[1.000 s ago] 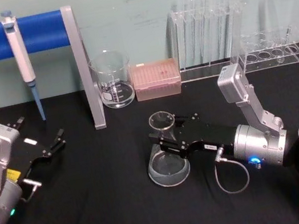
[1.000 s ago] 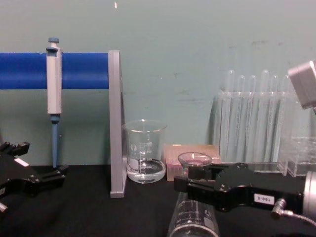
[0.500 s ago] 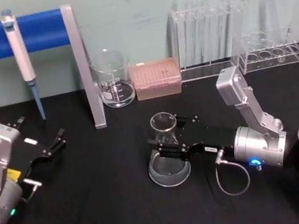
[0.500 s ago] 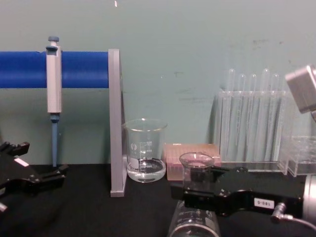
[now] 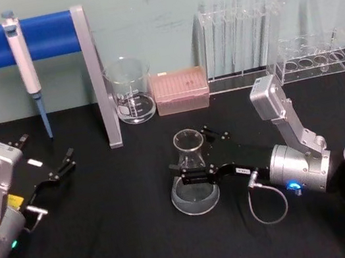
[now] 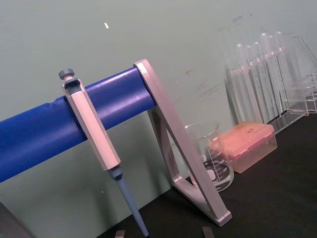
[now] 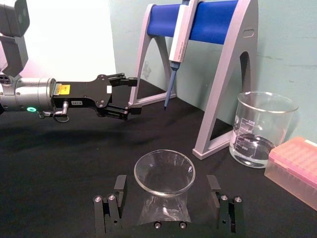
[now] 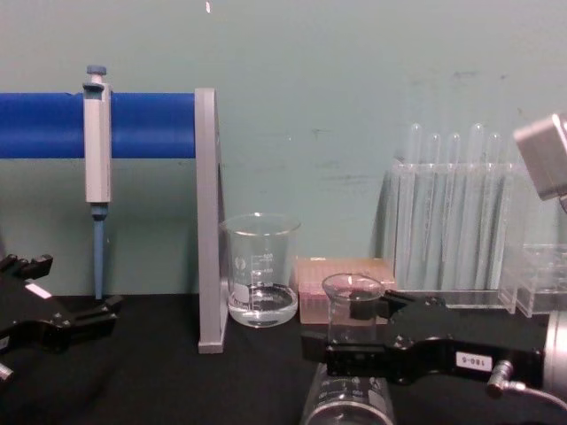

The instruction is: Grasp the erlenmeyer flask with one hand, shake it three times, then place it back.

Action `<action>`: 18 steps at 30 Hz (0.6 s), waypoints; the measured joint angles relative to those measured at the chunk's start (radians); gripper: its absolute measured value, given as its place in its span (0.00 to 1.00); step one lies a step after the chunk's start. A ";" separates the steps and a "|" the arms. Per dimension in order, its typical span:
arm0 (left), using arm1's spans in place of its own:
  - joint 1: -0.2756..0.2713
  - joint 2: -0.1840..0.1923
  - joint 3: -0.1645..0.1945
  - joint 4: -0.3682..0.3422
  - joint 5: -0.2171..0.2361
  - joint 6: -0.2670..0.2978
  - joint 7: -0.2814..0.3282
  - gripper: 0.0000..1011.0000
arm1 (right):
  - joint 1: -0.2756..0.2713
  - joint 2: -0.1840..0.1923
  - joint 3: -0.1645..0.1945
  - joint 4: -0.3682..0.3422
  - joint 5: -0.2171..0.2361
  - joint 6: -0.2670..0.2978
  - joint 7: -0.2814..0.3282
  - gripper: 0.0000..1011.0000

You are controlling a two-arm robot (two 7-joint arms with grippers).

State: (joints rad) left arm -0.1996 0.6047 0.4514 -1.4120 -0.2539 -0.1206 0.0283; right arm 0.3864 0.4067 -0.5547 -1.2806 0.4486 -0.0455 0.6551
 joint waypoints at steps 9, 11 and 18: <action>0.000 0.000 0.000 0.000 0.000 0.000 0.000 0.99 | 0.000 0.000 0.000 -0.001 0.001 -0.001 0.000 0.99; 0.000 0.000 0.000 0.000 0.000 0.000 0.000 0.99 | 0.000 0.000 0.000 -0.001 0.001 -0.001 0.000 0.99; 0.000 0.000 0.000 0.000 0.000 0.000 0.000 0.99 | 0.003 0.004 -0.002 -0.001 0.001 0.004 0.003 0.99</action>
State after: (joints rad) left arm -0.1995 0.6047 0.4514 -1.4120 -0.2539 -0.1206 0.0283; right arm 0.3899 0.4106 -0.5572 -1.2813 0.4497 -0.0417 0.6584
